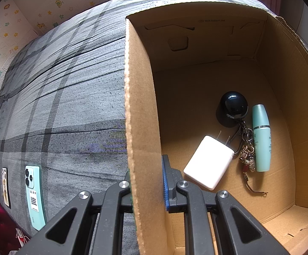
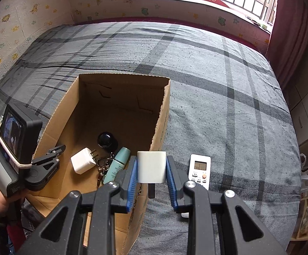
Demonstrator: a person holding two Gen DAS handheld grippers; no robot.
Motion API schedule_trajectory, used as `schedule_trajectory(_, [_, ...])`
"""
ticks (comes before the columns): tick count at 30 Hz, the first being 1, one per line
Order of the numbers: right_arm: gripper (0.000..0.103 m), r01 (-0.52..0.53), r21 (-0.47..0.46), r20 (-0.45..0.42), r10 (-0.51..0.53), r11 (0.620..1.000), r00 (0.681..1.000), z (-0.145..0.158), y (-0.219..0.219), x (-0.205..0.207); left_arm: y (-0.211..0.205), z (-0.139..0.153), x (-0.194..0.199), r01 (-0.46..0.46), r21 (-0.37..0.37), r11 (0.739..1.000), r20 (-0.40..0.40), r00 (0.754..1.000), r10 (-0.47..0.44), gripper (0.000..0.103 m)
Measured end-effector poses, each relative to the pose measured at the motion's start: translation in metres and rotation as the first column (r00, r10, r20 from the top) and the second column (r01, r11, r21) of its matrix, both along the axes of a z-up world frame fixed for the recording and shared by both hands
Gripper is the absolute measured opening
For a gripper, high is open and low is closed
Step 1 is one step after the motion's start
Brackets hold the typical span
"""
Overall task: Organize rigid objects
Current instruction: 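Lift the small white charger with the right gripper and carry it into the box, then lower the small white charger into the box and open the right gripper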
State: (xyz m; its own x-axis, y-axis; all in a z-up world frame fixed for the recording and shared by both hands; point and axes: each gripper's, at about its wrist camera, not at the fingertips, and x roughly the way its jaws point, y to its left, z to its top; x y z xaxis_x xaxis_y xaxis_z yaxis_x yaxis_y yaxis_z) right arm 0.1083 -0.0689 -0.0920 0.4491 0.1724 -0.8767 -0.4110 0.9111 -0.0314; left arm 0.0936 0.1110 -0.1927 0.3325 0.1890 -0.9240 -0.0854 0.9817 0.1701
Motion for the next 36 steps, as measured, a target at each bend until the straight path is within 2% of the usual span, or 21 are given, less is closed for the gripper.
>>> schedule_trajectory(9, [0.027,-0.075,-0.003,-0.036,0.075,0.997,0.997,-0.015,0.043,0.009,0.000,0.000,0.000,0.000,-0.002,1.000,0.000,1.000,0.000,0.015])
schedule_trajectory(17, [0.027,-0.110,-0.004,-0.090,0.109,0.994,0.990,-0.045,0.076,0.018,0.000,-0.001,0.000,0.000,-0.002,1.000,0.000,1.000,0.000,0.015])
schedule_trajectory(36, [0.027,-0.102,-0.057,-0.189,0.090,0.993,0.978,-0.100,0.094,0.035,-0.001,-0.002,0.000,0.002,0.003,1.000,-0.002,1.000,-0.002,0.015])
